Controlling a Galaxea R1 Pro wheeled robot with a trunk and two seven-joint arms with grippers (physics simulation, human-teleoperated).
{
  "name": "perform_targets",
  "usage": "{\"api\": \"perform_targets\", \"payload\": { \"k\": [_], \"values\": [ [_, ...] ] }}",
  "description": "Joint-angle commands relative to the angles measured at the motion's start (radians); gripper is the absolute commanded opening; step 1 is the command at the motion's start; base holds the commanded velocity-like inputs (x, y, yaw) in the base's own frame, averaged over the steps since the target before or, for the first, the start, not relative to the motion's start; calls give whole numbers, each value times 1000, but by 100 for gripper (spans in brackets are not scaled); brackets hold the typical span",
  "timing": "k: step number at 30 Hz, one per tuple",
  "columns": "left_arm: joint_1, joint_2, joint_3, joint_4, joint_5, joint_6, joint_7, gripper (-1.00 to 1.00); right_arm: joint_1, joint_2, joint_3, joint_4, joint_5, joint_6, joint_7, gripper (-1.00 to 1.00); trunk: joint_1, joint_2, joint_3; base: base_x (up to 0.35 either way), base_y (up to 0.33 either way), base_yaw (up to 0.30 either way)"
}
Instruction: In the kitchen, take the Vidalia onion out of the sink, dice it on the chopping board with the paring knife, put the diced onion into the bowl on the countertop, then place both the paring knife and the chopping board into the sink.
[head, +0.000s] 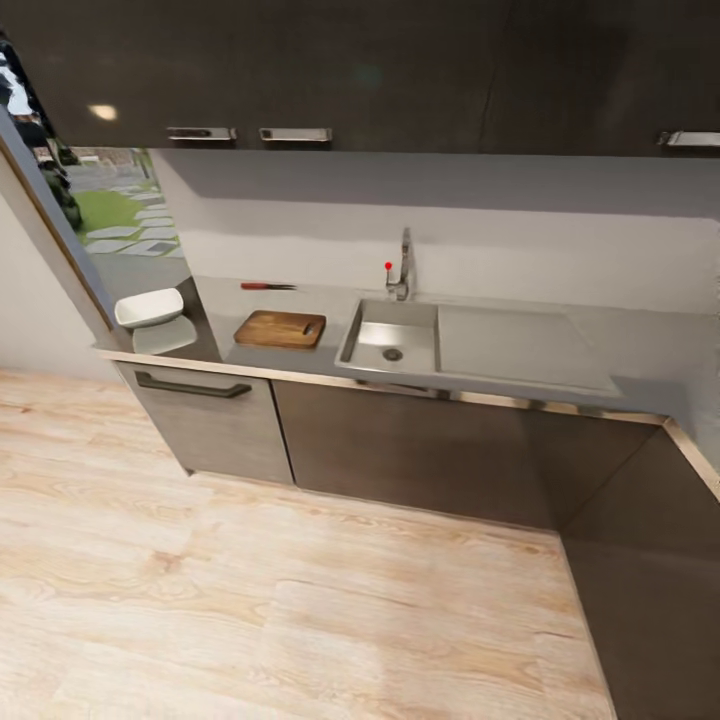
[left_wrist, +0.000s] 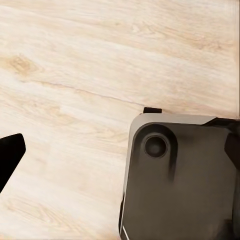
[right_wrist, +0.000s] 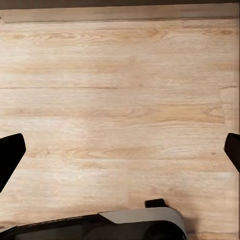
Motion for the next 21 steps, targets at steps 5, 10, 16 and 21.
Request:
{"api": "perform_targets", "payload": {
  "k": [5,10,16,21],
  "values": [
    [0,1,-8,-2,9,-2,5,100,-1,-2,9,0,-6,-3,-3,100,1,-2,-1,-6,-36,-53],
    [0,2,-8,-3,9,-2,5,100,-1,-2,9,0,-7,-3,-3,100,1,-2,3,-1,-4,-188],
    [0,3,-8,-3,9,-2,5,100,-1,-2,9,0,-7,-3,-3,100,1,-2,9,0,0,-210],
    [0,3,-8,-3,9,-2,5,100,-1,-2,9,0,-7,-3,-3,100,1,-2,13,0,0,-213]
  ]
}}
